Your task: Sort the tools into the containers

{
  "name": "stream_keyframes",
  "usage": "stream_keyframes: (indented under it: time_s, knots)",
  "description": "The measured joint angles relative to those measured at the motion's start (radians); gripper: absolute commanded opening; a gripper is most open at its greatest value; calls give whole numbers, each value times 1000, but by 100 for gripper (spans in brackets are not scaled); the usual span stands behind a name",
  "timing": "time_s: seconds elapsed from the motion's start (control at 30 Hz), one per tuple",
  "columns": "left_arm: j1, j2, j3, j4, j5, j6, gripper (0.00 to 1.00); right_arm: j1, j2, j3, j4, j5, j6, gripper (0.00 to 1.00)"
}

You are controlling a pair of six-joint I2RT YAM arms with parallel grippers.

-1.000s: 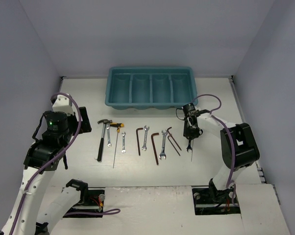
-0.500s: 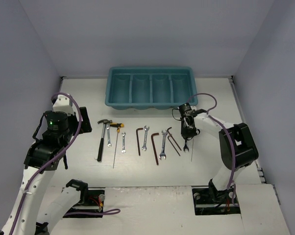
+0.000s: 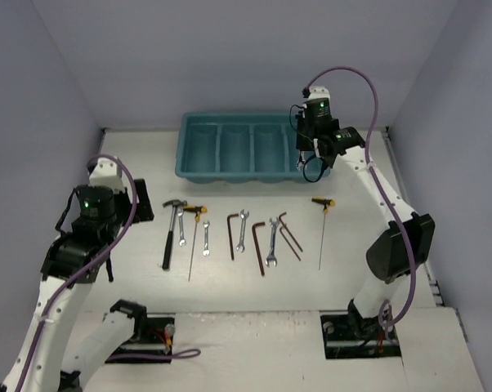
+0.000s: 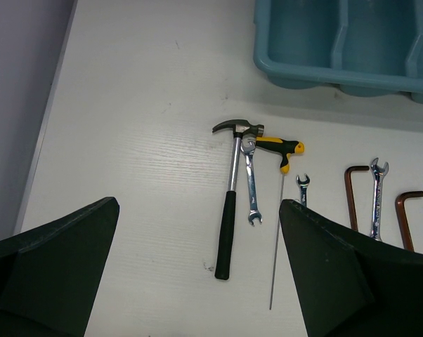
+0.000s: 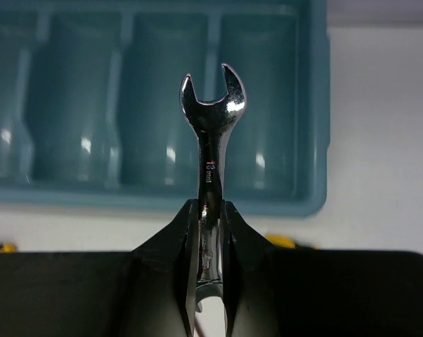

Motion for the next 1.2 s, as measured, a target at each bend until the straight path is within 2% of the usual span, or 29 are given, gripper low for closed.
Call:
stream_keyframes:
  time_s: [0.13, 0.37, 0.47, 0.57, 0.6, 0.7, 0.77, 0.87, 0.97, 1.1, 1.2]
  knots:
    - [0, 7, 0, -3, 6, -12, 97, -57, 190, 259, 24, -5, -28, 0]
    - [0, 14, -7, -11, 8, -21, 98, -139, 580, 535, 31, -36, -44, 0]
    - [0, 14, -15, -14, 12, -24, 97, -140, 706, 568, 22, -55, -47, 12]
    - [0, 14, -20, -25, 15, -29, 98, -133, 767, 569, -4, -69, -49, 36]
    - [0, 14, -21, -29, 16, -31, 97, -131, 779, 569, -11, -73, -50, 49]
    - [0, 14, -21, -32, 25, -38, 97, -131, 761, 569, -18, -60, -67, 66]
    - [0, 15, -21, -33, 32, -42, 97, -132, 730, 568, -15, -54, -68, 68]
    - [0, 22, -21, -34, 39, -46, 97, -130, 634, 510, -1, -34, -68, 68]
    - [0, 30, -21, -34, 47, -50, 97, -116, 472, 366, 20, -9, -61, 65]
    - [0, 35, -20, -35, 48, -51, 98, -57, 216, 116, 43, 16, -1, 59]
    - [0, 38, -10, -37, 46, -51, 98, 39, 22, -101, 47, 30, 74, 56]
